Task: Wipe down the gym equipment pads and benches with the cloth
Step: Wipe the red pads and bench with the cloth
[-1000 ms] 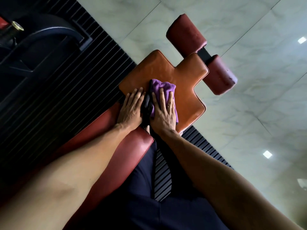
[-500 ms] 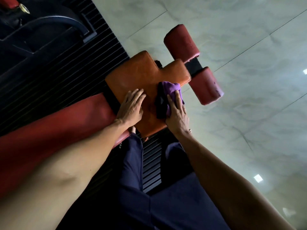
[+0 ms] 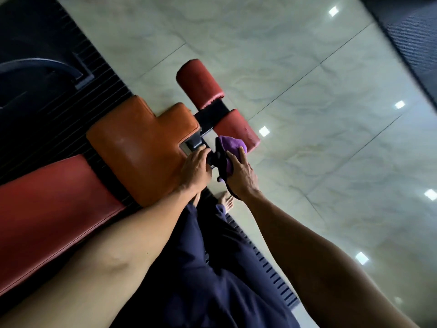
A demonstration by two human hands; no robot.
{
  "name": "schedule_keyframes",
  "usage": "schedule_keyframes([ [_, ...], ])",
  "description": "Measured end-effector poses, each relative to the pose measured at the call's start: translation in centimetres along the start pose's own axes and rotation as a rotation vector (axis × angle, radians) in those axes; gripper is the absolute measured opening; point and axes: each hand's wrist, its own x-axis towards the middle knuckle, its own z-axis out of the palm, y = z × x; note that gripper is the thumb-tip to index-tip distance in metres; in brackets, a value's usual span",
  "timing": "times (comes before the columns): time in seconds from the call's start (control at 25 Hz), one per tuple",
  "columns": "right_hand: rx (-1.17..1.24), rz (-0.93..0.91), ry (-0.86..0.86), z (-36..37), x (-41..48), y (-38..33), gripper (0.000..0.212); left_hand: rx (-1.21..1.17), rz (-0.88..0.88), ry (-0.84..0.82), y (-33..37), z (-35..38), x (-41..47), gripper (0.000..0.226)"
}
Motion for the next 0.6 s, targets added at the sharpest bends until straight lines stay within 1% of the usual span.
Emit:
schedule_keyframes([
  [0.12,-0.012,0.041,0.018,-1.5,0.7,2.4,0.088,-0.096,-0.076,-0.015,3.0,2.2,2.2,0.053],
  [0.2,-0.014,0.048,0.001,-2.3,1.8,3.5,0.084,-0.159,-0.148,0.017,4.0,3.5,3.8,0.048],
  [0.32,-0.010,0.012,-0.039,-3.5,4.6,5.0,0.085,-0.230,-0.227,0.021,4.2,5.5,6.3,0.048],
  [0.4,-0.032,0.009,-0.060,-4.5,7.3,5.7,0.086,-0.282,-0.328,0.016,4.2,6.6,8.4,0.048],
  [0.48,-0.037,0.027,-0.081,-5.1,9.7,6.3,0.089,-0.317,-0.425,-0.015,4.0,7.9,9.8,0.047],
  [0.6,-0.043,-0.028,-0.103,-6.0,13.7,8.0,0.085,-0.353,-0.487,-0.090,4.1,9.6,12.0,0.049],
])
